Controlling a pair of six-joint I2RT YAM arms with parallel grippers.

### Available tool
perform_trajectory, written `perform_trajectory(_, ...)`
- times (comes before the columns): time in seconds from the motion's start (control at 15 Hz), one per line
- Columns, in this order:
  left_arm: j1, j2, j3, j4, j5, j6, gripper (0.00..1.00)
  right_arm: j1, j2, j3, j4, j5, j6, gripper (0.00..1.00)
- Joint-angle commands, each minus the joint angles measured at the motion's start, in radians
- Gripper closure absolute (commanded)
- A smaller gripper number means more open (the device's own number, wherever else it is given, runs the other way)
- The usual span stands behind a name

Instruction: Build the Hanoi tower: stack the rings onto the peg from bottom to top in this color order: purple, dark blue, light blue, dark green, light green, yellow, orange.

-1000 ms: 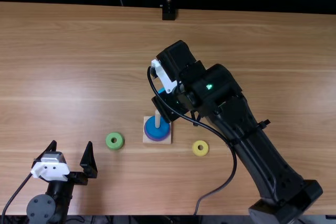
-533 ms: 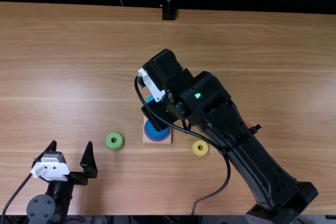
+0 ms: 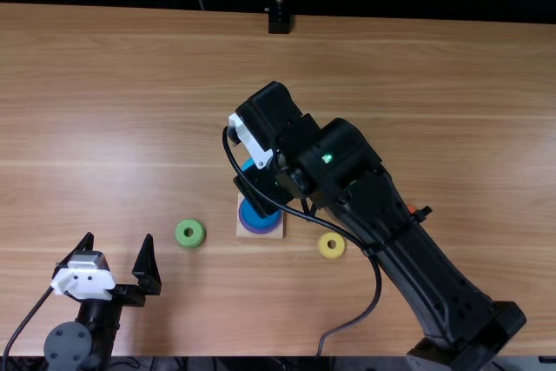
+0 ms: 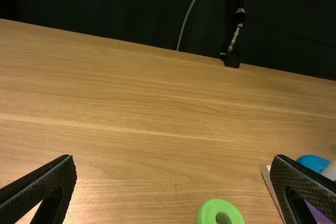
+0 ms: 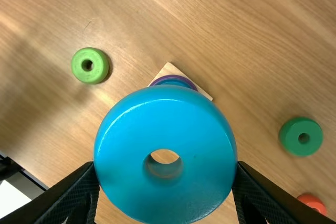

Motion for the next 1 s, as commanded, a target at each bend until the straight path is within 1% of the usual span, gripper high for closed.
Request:
perform_trajectory(0.0, 0.004, -0.012, -0.050, -0.014, 0.020, 0.008, 0.00, -0.002, -0.023, 0.008, 0.001, -0.023, 0.006, 1.00)
perform_trajectory(0.4, 0.004, -0.012, -0.050, -0.014, 0.020, 0.008, 0.00, -0.002, -0.018, -0.008, 0.001, -0.026, 0.004, 1.00)
perform_trajectory(0.73, 0.004, -0.012, -0.050, -0.014, 0.020, 0.008, 0.00, -0.006, -0.018, -0.046, 0.001, -0.025, -0.005, 1.00)
perform_trajectory(0.87, 0.004, -0.012, -0.050, -0.014, 0.020, 0.008, 0.00, -0.006, -0.018, -0.046, 0.001, -0.047, -0.005, 1.00)
perform_trajectory(0.93, 0.004, -0.012, -0.050, -0.014, 0.020, 0.008, 0.00, -0.006, -0.018, -0.046, 0.001, -0.049, -0.005, 1.00)
